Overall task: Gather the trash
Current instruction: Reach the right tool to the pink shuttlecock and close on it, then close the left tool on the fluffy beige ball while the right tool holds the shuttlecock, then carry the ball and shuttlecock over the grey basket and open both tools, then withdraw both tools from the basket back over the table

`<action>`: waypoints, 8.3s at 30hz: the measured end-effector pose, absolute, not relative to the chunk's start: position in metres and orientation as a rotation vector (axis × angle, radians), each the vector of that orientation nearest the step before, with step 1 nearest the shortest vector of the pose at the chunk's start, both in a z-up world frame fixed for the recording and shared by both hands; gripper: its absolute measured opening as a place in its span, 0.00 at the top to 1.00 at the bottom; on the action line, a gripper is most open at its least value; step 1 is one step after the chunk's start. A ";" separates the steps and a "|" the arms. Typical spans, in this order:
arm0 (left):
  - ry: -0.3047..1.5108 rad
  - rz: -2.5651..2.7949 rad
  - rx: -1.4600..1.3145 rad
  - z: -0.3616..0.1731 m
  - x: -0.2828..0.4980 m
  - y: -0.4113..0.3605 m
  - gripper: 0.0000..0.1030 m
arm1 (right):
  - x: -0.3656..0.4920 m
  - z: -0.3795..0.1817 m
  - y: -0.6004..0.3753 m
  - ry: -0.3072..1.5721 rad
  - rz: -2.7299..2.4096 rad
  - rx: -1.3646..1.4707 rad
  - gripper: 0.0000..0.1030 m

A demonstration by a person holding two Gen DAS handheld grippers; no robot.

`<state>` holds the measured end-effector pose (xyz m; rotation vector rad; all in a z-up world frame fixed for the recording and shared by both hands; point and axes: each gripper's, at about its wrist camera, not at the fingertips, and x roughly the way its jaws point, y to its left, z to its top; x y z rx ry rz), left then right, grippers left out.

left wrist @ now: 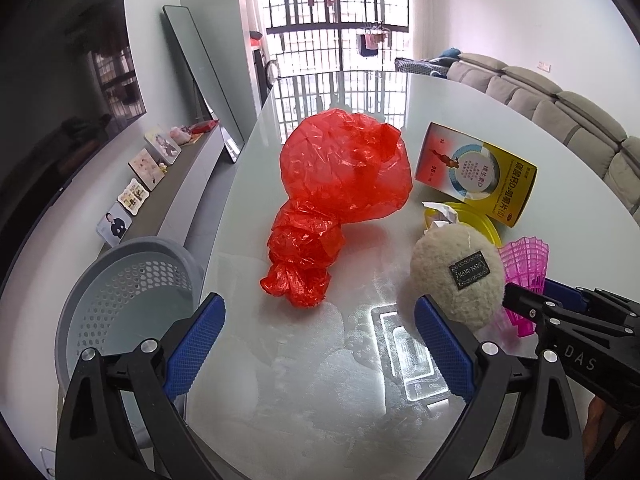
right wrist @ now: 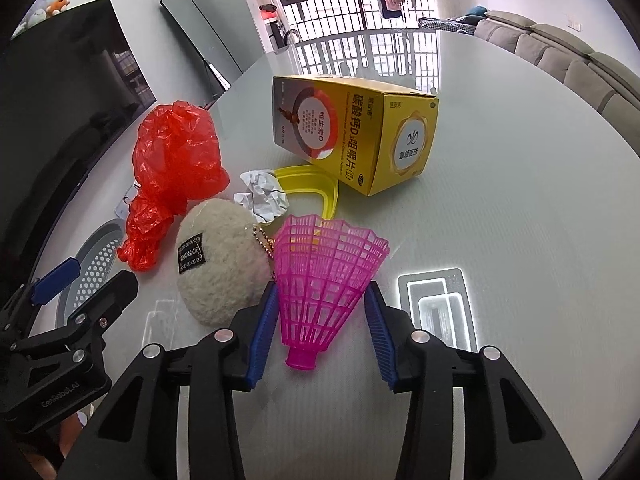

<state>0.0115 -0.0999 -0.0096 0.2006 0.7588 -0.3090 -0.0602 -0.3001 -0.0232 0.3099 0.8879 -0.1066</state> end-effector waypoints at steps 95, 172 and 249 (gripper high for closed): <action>0.761 -0.435 0.148 -0.004 -0.001 -0.101 0.41 | -0.115 0.020 -0.299 0.765 -0.105 0.347 0.60; 0.863 0.132 -0.088 -0.044 0.053 0.155 0.28 | 0.072 -0.027 -0.034 0.946 0.511 0.009 0.54; 0.794 -0.215 0.064 -0.003 0.051 -0.005 0.15 | -0.041 0.008 -0.250 0.787 0.062 0.281 0.51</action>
